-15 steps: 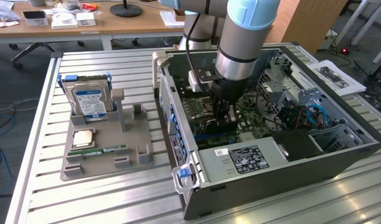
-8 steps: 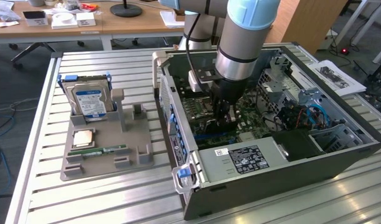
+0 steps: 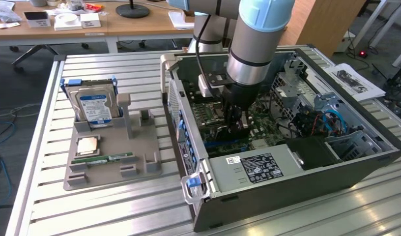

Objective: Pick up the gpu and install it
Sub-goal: 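Insert the gpu into the slot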

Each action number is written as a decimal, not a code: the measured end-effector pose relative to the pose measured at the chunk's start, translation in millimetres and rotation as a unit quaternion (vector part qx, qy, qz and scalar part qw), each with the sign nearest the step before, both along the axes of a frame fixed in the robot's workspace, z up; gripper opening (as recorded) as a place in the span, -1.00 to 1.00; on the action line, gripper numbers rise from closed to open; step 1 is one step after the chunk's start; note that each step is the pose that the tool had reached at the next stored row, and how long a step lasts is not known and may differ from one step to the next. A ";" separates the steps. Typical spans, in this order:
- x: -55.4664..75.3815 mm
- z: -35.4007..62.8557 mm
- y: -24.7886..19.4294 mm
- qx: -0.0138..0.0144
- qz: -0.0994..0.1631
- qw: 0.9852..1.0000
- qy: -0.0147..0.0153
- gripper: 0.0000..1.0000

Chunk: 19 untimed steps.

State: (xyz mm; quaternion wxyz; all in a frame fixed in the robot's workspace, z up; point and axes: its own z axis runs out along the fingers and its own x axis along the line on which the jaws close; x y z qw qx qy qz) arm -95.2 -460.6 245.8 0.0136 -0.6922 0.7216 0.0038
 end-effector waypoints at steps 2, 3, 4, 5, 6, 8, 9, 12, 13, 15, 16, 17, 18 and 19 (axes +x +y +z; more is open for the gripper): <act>0.0 -0.1 0.0 0.000 0.000 1.000 0.000 -0.47; 0.0 -0.6 0.0 0.000 0.000 1.000 0.000 -0.47; 0.0 -0.8 0.0 0.000 0.000 1.000 0.000 -0.47; 0.0 -0.8 0.0 0.000 0.000 1.000 0.000 -0.47; 0.0 -0.8 0.0 0.000 0.000 1.000 0.000 -0.47; 0.0 -0.8 0.0 0.000 0.000 1.000 0.000 -0.47; 0.0 -0.9 0.0 0.000 0.000 1.000 0.000 -0.47; 0.0 -0.9 0.0 0.000 0.000 1.000 0.000 -0.47; 0.0 -0.9 0.0 0.000 0.000 1.000 0.000 -0.47; 0.0 -0.9 0.0 0.000 0.000 1.000 0.000 -0.47; 0.0 -0.9 0.0 0.000 0.000 1.000 0.000 -0.47; 0.0 -0.9 0.0 0.000 0.000 1.000 0.000 -0.47; 0.0 -0.9 0.0 0.000 0.000 1.000 0.000 -0.47; 0.0 -0.9 0.0 0.000 0.000 1.000 0.000 -0.47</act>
